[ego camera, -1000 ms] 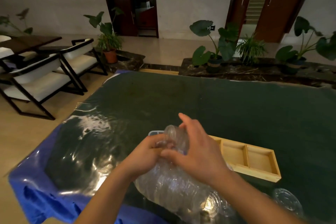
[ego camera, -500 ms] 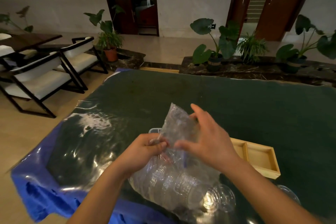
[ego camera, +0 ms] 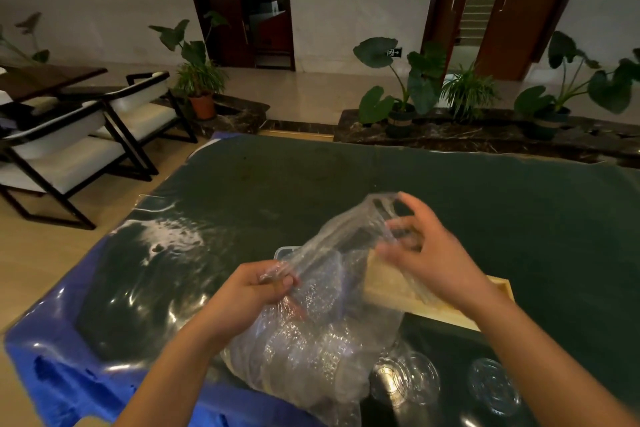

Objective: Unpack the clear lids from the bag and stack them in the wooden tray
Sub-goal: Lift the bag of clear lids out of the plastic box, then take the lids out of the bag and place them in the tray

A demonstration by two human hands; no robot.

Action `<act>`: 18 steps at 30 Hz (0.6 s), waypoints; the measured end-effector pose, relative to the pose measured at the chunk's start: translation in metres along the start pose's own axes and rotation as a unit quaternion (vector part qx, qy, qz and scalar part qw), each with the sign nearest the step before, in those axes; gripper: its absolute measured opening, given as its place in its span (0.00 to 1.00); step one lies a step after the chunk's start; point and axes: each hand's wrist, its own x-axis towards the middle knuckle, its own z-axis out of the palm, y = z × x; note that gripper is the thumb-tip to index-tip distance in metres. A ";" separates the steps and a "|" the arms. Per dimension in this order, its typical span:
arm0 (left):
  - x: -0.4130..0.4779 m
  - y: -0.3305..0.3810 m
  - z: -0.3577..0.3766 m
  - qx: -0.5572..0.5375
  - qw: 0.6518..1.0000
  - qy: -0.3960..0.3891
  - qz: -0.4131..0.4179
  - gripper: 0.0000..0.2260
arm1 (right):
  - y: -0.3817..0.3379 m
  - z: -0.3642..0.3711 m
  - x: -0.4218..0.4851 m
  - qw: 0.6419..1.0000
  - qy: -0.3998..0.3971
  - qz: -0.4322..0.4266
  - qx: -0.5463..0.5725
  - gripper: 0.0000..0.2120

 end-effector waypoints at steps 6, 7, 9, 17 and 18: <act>-0.007 0.000 -0.012 -0.056 0.998 -0.023 0.004 0.08 | 0.021 0.001 0.004 0.996 0.031 -0.059 -0.057 0.16; -0.007 -0.001 -0.014 -0.046 0.999 -0.020 0.002 0.08 | 0.015 -0.013 0.008 0.999 -0.022 -0.041 0.008 0.09; -0.005 -0.003 -0.020 -0.022 0.999 -0.023 -0.003 0.07 | 0.002 -0.032 0.009 0.987 -0.136 -0.007 0.088 0.05; 0.008 -0.005 0.013 0.063 0.954 0.293 0.022 0.16 | -0.025 0.022 -0.003 0.873 -0.132 0.108 0.457 0.04; 0.005 -0.004 0.020 0.077 0.934 0.348 0.044 0.18 | -0.029 0.031 -0.004 0.855 -0.131 0.115 0.489 0.03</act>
